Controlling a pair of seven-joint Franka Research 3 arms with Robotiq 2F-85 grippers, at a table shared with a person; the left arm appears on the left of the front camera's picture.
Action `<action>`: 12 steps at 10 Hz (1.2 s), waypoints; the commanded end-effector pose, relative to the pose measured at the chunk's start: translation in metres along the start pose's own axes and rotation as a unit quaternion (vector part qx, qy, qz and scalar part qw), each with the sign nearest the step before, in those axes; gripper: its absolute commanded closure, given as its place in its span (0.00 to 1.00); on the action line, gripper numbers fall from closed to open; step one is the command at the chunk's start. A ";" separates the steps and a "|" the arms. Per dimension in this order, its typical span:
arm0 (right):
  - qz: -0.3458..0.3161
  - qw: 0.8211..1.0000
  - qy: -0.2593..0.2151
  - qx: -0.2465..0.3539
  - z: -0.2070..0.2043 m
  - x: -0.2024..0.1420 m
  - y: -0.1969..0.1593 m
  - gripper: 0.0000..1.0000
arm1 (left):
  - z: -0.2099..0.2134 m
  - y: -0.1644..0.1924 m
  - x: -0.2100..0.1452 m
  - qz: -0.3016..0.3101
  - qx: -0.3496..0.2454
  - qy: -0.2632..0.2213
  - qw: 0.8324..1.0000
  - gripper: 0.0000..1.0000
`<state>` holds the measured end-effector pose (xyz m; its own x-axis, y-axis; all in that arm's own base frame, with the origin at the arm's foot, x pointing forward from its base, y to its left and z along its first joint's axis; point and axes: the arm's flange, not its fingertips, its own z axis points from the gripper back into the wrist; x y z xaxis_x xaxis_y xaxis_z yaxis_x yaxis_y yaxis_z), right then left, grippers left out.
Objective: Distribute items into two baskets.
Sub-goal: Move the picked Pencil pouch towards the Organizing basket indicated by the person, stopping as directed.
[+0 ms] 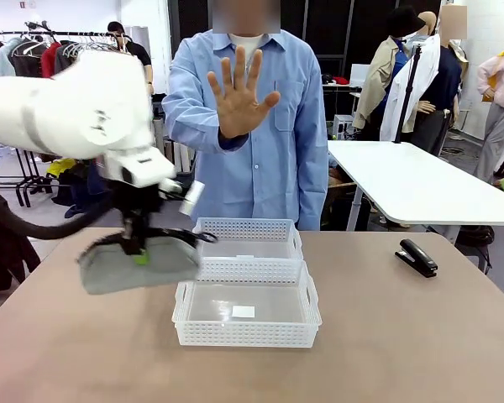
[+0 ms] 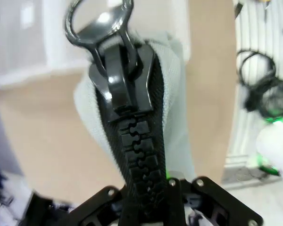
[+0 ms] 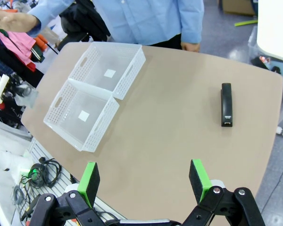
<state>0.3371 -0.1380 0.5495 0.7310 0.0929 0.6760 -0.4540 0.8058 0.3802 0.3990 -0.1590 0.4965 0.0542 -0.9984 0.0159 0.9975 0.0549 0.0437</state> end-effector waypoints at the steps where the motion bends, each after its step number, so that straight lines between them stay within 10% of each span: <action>1: 0.004 1.000 -0.009 0.008 0.000 0.002 0.000 0.00 | 0.016 0.002 -0.073 0.028 -0.007 0.013 0.999 1.00; 12: 0.004 1.000 -0.009 0.008 0.000 0.002 0.000 0.00 | 0.015 0.012 -0.127 0.074 -0.023 0.022 0.997 1.00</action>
<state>0.3370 -0.1379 0.5497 0.7311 0.0935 0.6758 -0.4536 0.8065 0.3792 0.4048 -0.0348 0.5085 0.2078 -0.9778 -0.0271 0.9781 0.2080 -0.0073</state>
